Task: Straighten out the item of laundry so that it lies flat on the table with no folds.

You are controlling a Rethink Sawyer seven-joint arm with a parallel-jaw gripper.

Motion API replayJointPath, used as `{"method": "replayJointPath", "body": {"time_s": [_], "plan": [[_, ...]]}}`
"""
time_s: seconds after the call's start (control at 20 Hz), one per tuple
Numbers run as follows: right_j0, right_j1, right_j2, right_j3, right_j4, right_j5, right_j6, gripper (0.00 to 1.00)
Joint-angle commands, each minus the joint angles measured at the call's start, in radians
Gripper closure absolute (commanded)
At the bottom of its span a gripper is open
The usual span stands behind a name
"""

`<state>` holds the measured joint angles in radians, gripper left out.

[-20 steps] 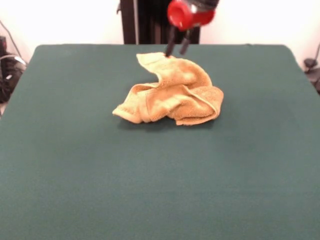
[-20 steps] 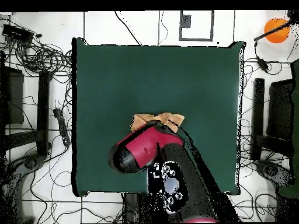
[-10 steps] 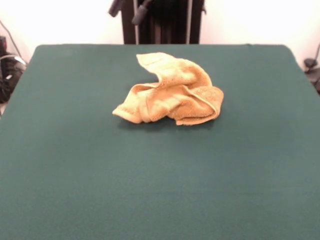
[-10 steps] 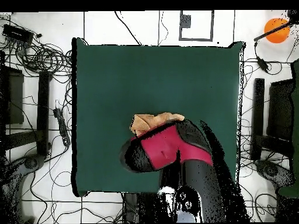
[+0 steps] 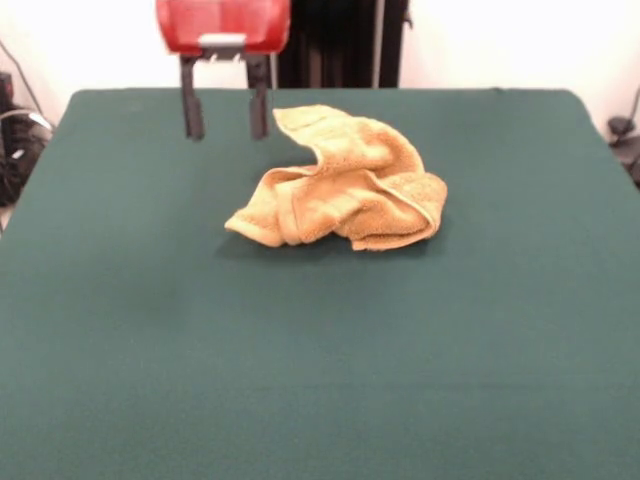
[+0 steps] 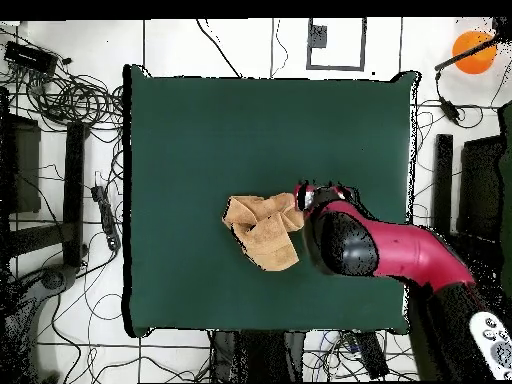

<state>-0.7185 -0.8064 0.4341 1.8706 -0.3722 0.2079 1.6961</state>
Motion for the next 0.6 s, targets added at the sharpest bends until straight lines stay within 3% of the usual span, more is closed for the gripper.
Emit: {"method": "replayJointPath", "body": {"time_s": [0.05,0.1,0.2,0.25,0.3,0.6], "plan": [[0.038,0.119,0.213,0.185,0.073,-0.102,0.190,0.00],[0.031,0.128,0.221,0.189,0.073,-0.125,0.189,0.00],[0.149,0.063,0.072,0.137,0.061,0.003,0.148,0.00],[0.277,0.025,-0.080,0.061,0.030,0.175,0.118,0.00],[0.330,0.016,-0.140,0.020,0.013,0.278,0.098,0.00],[0.467,-0.022,-0.296,-0.051,-0.073,0.463,0.067,0.00]]}}
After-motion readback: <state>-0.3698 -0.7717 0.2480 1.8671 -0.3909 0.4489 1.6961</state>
